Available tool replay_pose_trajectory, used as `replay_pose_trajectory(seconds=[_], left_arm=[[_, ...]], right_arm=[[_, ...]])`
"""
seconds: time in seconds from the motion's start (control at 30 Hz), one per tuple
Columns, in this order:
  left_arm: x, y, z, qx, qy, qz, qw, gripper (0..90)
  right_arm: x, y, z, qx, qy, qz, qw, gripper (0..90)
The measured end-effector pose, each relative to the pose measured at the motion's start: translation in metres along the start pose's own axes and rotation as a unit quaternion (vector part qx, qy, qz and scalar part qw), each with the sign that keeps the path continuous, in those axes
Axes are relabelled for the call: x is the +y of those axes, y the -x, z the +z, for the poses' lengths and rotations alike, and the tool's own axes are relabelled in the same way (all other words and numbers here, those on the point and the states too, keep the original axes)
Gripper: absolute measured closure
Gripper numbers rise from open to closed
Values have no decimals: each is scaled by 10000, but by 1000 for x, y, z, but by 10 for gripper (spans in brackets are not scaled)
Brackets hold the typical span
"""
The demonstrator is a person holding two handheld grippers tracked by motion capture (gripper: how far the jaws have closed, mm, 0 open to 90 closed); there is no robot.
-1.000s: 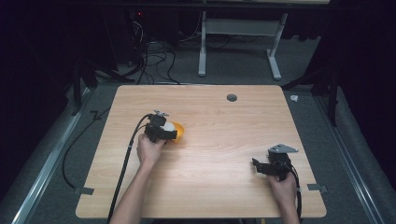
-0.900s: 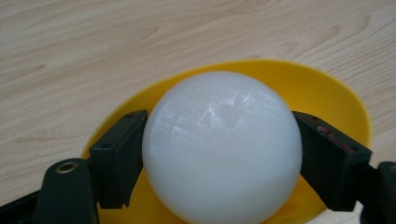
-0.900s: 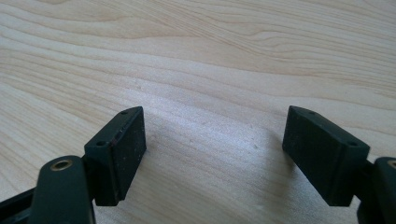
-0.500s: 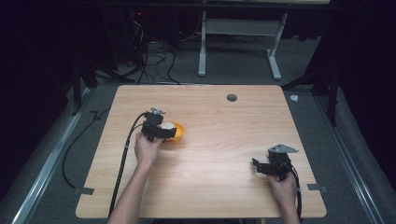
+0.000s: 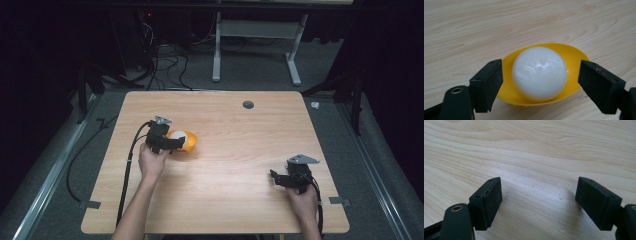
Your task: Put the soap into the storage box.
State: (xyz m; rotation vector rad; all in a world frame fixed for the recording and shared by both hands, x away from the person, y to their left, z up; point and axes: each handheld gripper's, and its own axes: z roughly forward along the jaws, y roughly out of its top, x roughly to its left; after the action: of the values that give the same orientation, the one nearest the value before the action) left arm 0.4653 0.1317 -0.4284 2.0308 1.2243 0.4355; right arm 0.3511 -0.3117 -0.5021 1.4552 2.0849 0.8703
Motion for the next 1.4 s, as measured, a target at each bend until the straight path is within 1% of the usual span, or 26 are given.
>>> replay_pose_trajectory(seconds=[0.07,0.3,0.47,0.53,0.6,0.67,0.7,0.73,0.77,0.87,1.0,1.07,1.13,1.27,1.4], left_arm=[[-1,-1,-5,64,34,24,10000,209],[-5,-4,-17,108,95,33,9999,210],[-8,-6,-22,137,171,-44,9998,208],[-11,-9,-26,127,225,-113,9996,208],[-13,-10,-29,53,236,-172,9996,208],[-14,-9,-32,149,208,-79,9996,206],[-14,-8,-34,142,196,-33,9997,207],[-14,-8,-35,84,187,-42,9998,206],[-15,-8,-37,70,193,-38,9998,204],[-15,-6,-42,78,244,3,9997,205],[-17,-4,-47,60,284,8,9996,205],[-19,-5,-49,38,302,-19,9995,205],[-22,-6,-50,59,303,-58,9995,205],[-28,-9,-53,24,336,-180,9993,206],[-31,-8,-56,13,377,-180,9991,206]], right_arm=[[0,0,0,-1,-11,-3,10000,222],[0,0,0,-2,-10,-13,10000,223],[0,0,0,-3,-12,-5,10000,223],[0,0,0,-3,-10,-13,10000,223],[0,0,0,-6,-10,-17,10000,223],[0,0,0,-5,-10,-19,10000,223],[0,0,0,-7,-11,-17,10000,223],[0,0,0,-6,-11,-22,10000,223],[0,0,0,-8,-10,-21,10000,222],[0,0,0,-12,-10,-22,10000,223],[0,0,0,-11,0,-23,10000,223],[0,0,0,-12,0,-19,10000,222],[0,0,0,-6,0,-26,10000,223],[0,0,0,-10,-1,-28,10000,223],[0,0,0,-11,-8,-24,10000,223]])
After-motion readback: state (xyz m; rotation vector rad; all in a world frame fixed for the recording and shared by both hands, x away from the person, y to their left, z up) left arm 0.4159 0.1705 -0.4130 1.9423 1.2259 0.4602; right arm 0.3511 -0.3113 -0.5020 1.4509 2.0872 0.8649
